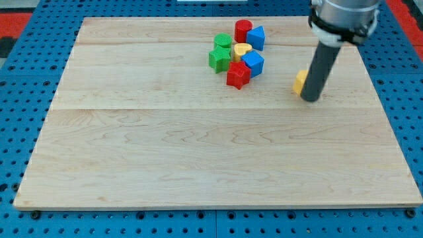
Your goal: Move the blue triangle above the blue cube
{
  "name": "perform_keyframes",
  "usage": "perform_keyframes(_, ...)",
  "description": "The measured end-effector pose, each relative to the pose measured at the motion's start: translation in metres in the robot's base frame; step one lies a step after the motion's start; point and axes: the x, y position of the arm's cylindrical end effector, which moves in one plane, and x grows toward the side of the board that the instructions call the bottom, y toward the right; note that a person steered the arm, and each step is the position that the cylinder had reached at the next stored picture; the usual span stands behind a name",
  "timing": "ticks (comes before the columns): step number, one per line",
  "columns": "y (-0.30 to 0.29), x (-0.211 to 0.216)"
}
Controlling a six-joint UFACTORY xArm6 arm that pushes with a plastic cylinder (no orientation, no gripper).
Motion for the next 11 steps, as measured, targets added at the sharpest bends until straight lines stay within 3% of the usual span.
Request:
perform_keyframes(3, 0.045, -0.09)
perform_keyframes(4, 0.037, -0.154)
perform_keyframes(5, -0.04, -0.179)
perform_keyframes(6, -0.109, -0.169)
perform_keyframes(7, -0.101, -0.149)
perform_keyframes(10, -0.051, -0.146)
perform_keyframes(11, -0.085, -0.117)
